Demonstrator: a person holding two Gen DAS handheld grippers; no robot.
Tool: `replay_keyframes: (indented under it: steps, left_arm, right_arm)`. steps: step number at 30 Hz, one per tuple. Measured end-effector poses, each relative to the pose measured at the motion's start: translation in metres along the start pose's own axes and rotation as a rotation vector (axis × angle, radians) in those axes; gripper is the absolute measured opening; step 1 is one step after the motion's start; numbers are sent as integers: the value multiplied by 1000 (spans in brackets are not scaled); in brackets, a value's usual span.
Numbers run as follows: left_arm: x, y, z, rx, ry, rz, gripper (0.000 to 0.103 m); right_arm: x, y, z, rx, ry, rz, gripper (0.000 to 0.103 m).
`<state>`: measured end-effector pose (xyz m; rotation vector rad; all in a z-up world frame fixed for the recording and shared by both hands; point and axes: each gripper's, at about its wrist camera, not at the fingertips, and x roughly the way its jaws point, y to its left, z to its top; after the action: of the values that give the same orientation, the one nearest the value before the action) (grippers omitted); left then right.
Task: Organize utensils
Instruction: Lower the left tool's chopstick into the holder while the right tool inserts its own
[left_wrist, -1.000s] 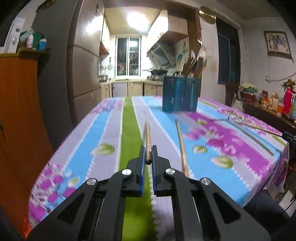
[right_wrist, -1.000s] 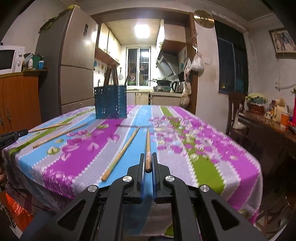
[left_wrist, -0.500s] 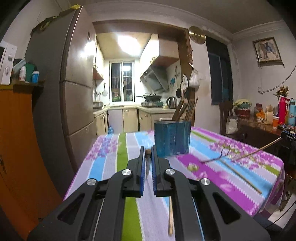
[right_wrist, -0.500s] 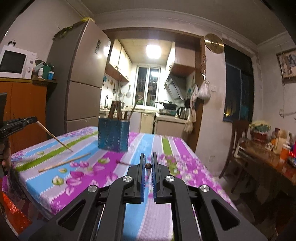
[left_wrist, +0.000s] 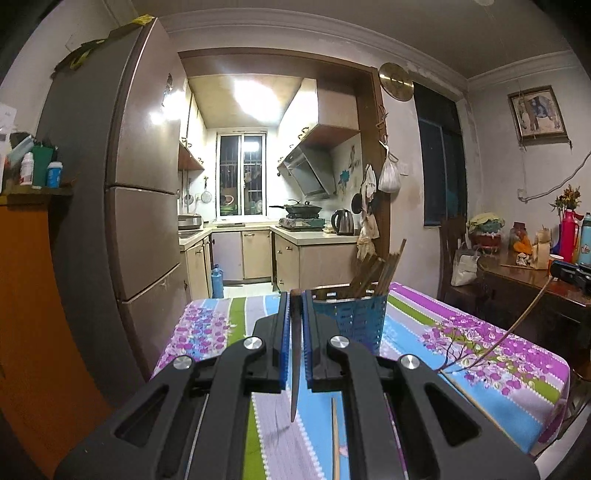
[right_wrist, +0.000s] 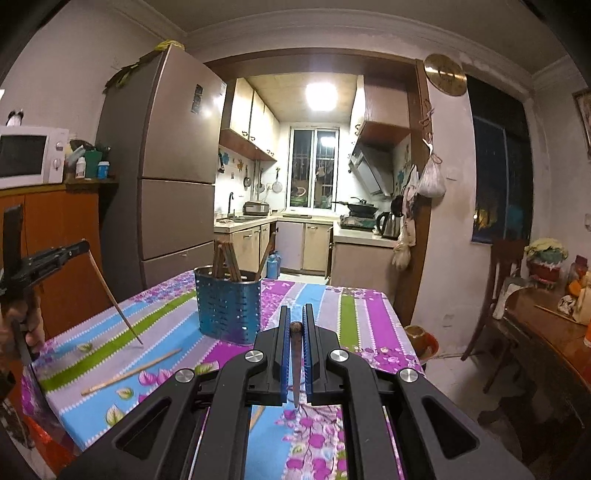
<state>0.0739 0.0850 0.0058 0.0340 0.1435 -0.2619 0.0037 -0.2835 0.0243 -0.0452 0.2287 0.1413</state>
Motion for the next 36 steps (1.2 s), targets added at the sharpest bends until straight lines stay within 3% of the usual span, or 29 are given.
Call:
replay_keyframes:
  steps: [18, 27, 36]
  left_arm:
    - [44, -14, 93, 43, 130, -58, 5]
    - [74, -13, 134, 16, 197, -84, 5]
    - [101, -19, 171, 10, 196, -75, 5]
  right_arm:
    - [87, 2, 140, 7, 214, 184, 8]
    - [118, 7, 208, 19, 227, 213, 8]
    - [151, 8, 244, 37, 219, 215, 8]
